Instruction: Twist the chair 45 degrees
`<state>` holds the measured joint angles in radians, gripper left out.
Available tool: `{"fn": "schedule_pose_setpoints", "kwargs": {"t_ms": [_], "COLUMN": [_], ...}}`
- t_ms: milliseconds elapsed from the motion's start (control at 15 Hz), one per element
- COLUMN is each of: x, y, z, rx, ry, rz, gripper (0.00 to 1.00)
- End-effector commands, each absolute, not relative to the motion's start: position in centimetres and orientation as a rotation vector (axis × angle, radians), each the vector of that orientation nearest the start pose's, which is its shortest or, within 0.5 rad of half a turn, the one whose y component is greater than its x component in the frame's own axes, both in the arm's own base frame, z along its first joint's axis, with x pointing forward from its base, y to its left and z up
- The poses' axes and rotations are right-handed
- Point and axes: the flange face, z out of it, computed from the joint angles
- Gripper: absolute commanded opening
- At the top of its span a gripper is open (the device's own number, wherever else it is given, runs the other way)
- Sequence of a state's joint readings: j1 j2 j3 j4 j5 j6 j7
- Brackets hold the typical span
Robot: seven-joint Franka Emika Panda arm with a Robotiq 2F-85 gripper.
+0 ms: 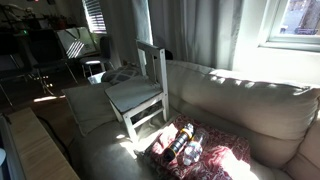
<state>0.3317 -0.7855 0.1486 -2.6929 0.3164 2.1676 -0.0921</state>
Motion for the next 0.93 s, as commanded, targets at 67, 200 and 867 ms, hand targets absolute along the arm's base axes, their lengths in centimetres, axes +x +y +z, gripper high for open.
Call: {"fn": "schedule_pose_setpoints", "kwargs": {"t_ms": [67, 200, 867], "x": [36.0, 38.7, 44.5], "y": [14.2, 13.4, 11.9], "z": [46.2, 45.2, 42.3], "rx": [-2.805, -2.792, -2.883], "ry": [-0.920, -1.074, -1.220], "rz": [-0.388, -0.397, -0.402], "gripper": [1.00, 1.00, 1.00]}}
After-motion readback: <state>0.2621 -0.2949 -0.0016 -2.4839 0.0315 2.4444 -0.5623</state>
